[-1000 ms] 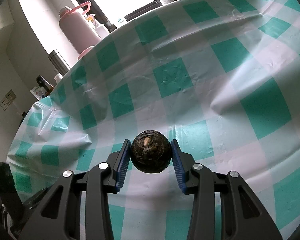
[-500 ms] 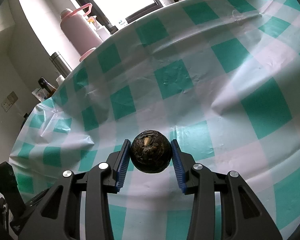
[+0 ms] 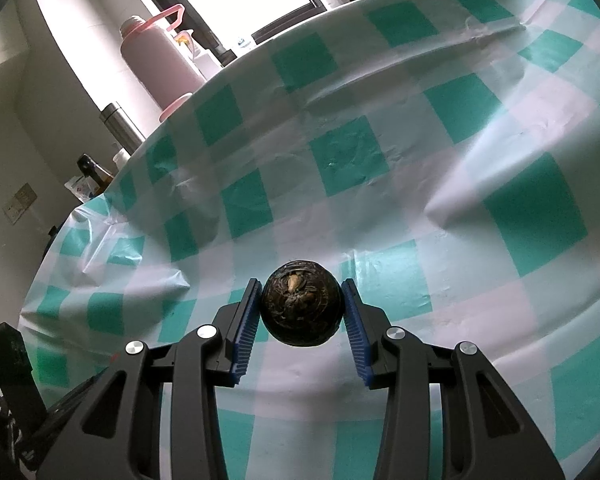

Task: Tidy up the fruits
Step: 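Lift the dark brown fruit and small tomato and carry them over the bin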

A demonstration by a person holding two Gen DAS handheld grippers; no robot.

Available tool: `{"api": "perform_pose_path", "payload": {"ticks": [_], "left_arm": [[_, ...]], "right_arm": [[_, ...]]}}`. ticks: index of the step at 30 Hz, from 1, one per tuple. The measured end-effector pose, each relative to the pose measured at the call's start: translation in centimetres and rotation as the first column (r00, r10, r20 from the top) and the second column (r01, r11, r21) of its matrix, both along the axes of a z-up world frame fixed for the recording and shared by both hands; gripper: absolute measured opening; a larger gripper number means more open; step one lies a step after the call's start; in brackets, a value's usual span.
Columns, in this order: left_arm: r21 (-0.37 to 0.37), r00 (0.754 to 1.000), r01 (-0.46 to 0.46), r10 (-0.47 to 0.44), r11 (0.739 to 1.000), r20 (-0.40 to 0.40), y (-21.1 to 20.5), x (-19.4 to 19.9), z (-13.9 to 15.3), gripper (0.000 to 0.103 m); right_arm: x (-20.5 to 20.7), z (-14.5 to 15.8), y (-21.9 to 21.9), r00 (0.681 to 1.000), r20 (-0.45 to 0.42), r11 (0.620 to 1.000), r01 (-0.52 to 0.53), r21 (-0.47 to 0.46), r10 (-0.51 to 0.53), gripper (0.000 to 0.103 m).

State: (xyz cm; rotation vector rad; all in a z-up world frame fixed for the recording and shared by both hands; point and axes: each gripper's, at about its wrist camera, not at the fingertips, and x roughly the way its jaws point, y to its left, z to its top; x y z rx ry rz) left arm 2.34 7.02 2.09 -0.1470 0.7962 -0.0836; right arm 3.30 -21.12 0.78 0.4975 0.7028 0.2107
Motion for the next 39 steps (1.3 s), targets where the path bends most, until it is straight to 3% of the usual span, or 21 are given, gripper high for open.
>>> {"api": "perform_pose_path", "payload": {"ticks": [11, 16, 27, 30, 39], "left_arm": [[0.013, 1.0, -0.02, 0.02, 1.0, -0.011, 0.2, 0.1, -0.3, 0.036], [-0.018, 0.999, -0.046, 0.046, 0.999, -0.029, 1.1, -0.2, -0.2, 0.036], [0.023, 0.999, 0.005, -0.005, 1.0, -0.035, 0.5, -7.3, -0.4, 0.036], [0.029, 0.999, 0.039, -0.038, 0.999, -0.036, -0.5, -9.0, -0.4, 0.036], [0.102, 0.984, 0.177, -0.178, 0.979, 0.001, -5.8, -13.6, 0.5, 0.036]], "right_arm": [[0.5, -0.2, 0.8, 0.998, -0.027, 0.998, -0.056, -0.009, 0.056, 0.041], [-0.3, -0.3, 2.3, 0.991, -0.069, 0.994, -0.112, 0.005, 0.112, 0.041], [-11.7, 2.2, 7.6, 0.977, -0.036, 0.971, -0.212, -0.112, 0.209, 0.041], [-14.6, 2.9, 7.6, 0.977, -0.021, 0.961, -0.212, -0.178, 0.211, 0.041], [-21.6, 3.3, 4.2, 0.985, 0.002, 0.956, -0.166, -0.243, 0.172, 0.041]]}}
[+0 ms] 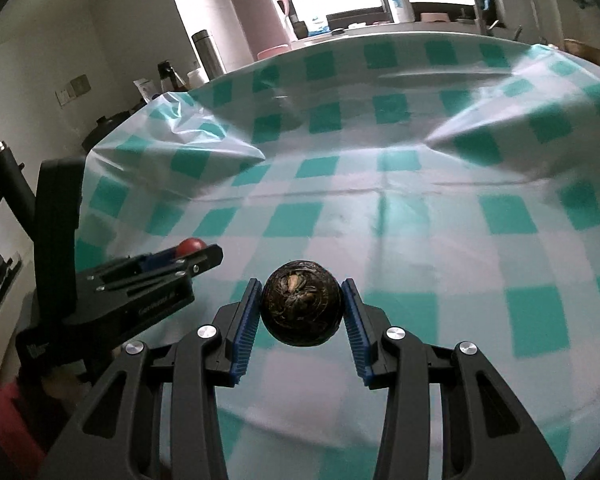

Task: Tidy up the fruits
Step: 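Lift the dark brown fruit and small tomato and carry them over the bin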

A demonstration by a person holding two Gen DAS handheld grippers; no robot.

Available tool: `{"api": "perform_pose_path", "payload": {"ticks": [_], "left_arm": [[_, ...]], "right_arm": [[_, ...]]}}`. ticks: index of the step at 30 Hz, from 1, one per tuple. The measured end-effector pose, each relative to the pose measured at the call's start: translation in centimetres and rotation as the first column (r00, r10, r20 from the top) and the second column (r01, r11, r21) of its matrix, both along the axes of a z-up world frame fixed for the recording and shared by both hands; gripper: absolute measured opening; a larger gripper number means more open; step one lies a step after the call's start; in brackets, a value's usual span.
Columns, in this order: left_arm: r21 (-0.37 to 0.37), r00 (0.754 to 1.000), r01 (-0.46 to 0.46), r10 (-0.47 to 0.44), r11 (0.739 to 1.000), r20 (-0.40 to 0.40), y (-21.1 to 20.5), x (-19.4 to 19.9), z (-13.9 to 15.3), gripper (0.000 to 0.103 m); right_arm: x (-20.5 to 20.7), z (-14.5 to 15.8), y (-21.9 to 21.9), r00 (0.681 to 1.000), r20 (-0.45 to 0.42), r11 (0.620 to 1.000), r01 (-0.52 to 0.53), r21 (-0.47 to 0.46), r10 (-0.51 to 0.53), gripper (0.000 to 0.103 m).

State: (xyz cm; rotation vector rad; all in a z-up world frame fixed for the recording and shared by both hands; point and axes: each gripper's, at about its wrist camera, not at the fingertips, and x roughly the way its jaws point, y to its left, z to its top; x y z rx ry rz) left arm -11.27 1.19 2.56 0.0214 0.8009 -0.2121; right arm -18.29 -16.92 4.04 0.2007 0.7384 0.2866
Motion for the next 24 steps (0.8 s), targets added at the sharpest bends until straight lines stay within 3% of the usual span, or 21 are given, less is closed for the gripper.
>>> {"api": "perform_pose_path", "payload": {"ticks": [11, 18, 24], "left_arm": [[0.125, 0.979, 0.191, -0.197, 0.974, 0.042, -7.9, -6.1, 0.2, 0.036], [0.205, 0.941, 0.318, -0.335, 0.926, 0.054, -13.3, -9.8, 0.1, 0.036], [0.26, 0.887, 0.438, -0.461, 0.861, 0.034, -17.8, -13.0, -0.5, 0.036]], "right_arm": [[-8.1, -0.3, -7.6, 0.991, 0.028, 0.992, 0.128, 0.015, -0.128, 0.041], [-12.8, -0.9, -12.6, 0.97, 0.043, 0.971, 0.236, 0.034, -0.237, 0.041], [-16.6, -2.0, -16.6, 0.94, 0.039, 0.941, 0.336, 0.044, -0.338, 0.041]]}}
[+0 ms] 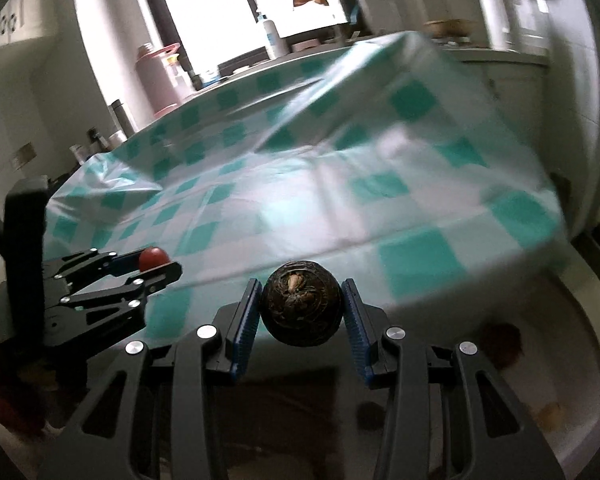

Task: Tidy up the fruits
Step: 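Lift the dark brown fruit and small tomato and carry them over the bin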

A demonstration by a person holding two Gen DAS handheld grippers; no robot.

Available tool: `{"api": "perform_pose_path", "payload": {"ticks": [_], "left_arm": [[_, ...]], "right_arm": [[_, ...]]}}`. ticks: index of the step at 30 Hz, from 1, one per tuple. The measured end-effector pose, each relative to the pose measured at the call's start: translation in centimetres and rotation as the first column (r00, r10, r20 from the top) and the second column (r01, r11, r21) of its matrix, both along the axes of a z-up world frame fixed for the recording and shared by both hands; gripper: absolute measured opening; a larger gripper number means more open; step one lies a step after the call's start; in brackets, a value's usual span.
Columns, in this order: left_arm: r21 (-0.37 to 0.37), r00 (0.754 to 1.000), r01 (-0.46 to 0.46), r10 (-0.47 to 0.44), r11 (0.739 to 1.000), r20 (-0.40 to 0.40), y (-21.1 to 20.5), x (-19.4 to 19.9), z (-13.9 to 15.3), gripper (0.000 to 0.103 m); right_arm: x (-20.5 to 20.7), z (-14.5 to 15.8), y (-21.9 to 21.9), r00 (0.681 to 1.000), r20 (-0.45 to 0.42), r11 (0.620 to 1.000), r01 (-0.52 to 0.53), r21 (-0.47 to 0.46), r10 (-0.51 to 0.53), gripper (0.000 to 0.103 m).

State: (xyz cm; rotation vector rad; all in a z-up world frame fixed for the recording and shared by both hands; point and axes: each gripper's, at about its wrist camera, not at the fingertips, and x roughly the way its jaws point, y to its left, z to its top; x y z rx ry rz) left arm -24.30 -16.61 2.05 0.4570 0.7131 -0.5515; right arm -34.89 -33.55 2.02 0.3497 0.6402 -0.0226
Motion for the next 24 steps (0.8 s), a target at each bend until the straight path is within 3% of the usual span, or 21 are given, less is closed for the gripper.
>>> {"api": "perform_pose_path", "payload": {"ticks": [10, 16, 19, 24], "left_arm": [[0.103, 0.978, 0.207, -0.206, 0.973, -0.028, -6.9, -5.0, -2.3, 0.036], [0.171, 0.951, 0.307, -0.309, 0.936, -0.014, -10.2, -8.1, -3.9, 0.037], [0.185, 0.933, 0.358, -0.358, 0.915, -0.039, -11.8, -9.3, -4.4, 0.037], [0.23, 0.886, 0.453, -0.464, 0.862, -0.004, -14.2, -12.4, -5.5, 0.037]], "right_arm": [[-5.4, -4.0, -6.2, 0.983, -0.05, 0.983, 0.179, 0.05, -0.176, 0.041], [-7.2, -6.4, -8.7, 0.964, -0.096, 0.968, 0.25, 0.033, -0.246, 0.041], [-7.5, -7.9, -9.5, 0.948, -0.149, 0.959, 0.282, -0.02, -0.282, 0.041], [-8.3, -10.0, -10.8, 0.925, -0.201, 0.946, 0.323, -0.034, -0.323, 0.041]]}}
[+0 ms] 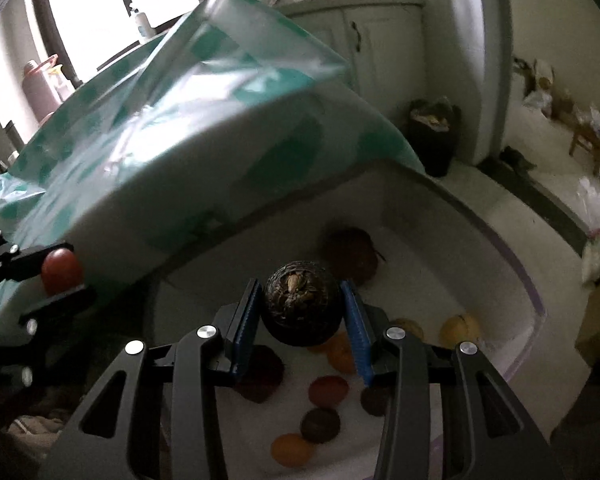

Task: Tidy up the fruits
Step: 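Lift the dark brown fruit and small tomato and carry them over the bin, then lower both fruits into the bin and open both tools to release them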

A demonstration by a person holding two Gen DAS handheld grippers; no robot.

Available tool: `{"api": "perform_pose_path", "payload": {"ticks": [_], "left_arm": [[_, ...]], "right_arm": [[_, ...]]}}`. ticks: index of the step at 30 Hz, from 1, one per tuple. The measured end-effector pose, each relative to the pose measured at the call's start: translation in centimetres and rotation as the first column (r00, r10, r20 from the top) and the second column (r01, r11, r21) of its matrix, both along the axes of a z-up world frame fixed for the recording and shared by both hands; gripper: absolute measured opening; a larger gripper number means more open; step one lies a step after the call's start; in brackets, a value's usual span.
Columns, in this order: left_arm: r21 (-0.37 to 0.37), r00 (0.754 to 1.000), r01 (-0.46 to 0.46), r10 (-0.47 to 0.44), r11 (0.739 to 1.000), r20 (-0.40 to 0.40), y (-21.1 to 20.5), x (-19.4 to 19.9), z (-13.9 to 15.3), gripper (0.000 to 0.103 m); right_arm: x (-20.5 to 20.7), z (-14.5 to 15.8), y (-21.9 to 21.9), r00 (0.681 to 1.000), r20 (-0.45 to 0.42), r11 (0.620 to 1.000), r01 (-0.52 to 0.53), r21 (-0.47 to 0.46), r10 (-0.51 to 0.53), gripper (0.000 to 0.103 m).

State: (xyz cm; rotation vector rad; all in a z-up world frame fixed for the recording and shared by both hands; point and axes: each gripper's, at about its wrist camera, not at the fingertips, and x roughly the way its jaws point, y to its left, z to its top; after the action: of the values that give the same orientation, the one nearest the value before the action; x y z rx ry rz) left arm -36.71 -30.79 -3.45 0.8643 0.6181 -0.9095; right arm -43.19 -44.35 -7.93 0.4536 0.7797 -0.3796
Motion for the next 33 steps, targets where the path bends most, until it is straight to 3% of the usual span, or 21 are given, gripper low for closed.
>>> {"api": "perform_pose_path", "payload": {"ticks": [5, 10, 19, 29, 33], "left_arm": [[0.048, 0.996, 0.069, -0.066, 0.996, -0.063, -2.2, -0.9, -2.9, 0.037], [0.11, 0.993, 0.084, -0.075, 0.99, -0.091, -3.5, -0.5, -6.2, 0.037], [0.226, 0.986, 0.039, 0.0, 0.973, -0.168, -5.6, 2.6, -12.1, 0.037], [0.264, 0.986, 0.058, -0.014, 0.963, -0.166, -5.7, 2.6, -14.2, 0.038], [0.235, 0.984, 0.068, -0.027, 0.97, -0.174, -5.5, 2.6, -14.2, 0.052]], "right_arm": [[-0.1, -3.0, -1.5, 0.994, -0.095, 0.998, 0.054, 0.042, -0.05, 0.041], [0.0, -5.6, -1.7, 0.985, -0.162, 0.995, 0.076, 0.071, -0.064, 0.041], [1.3, -8.0, -1.1, 0.963, -0.263, 0.996, 0.071, 0.051, -0.055, 0.041], [1.5, -9.1, -1.1, 0.955, -0.293, 0.997, 0.066, 0.029, -0.055, 0.041], [1.3, -9.2, -1.1, 0.952, -0.298, 0.997, 0.074, 0.01, -0.067, 0.043]]}}
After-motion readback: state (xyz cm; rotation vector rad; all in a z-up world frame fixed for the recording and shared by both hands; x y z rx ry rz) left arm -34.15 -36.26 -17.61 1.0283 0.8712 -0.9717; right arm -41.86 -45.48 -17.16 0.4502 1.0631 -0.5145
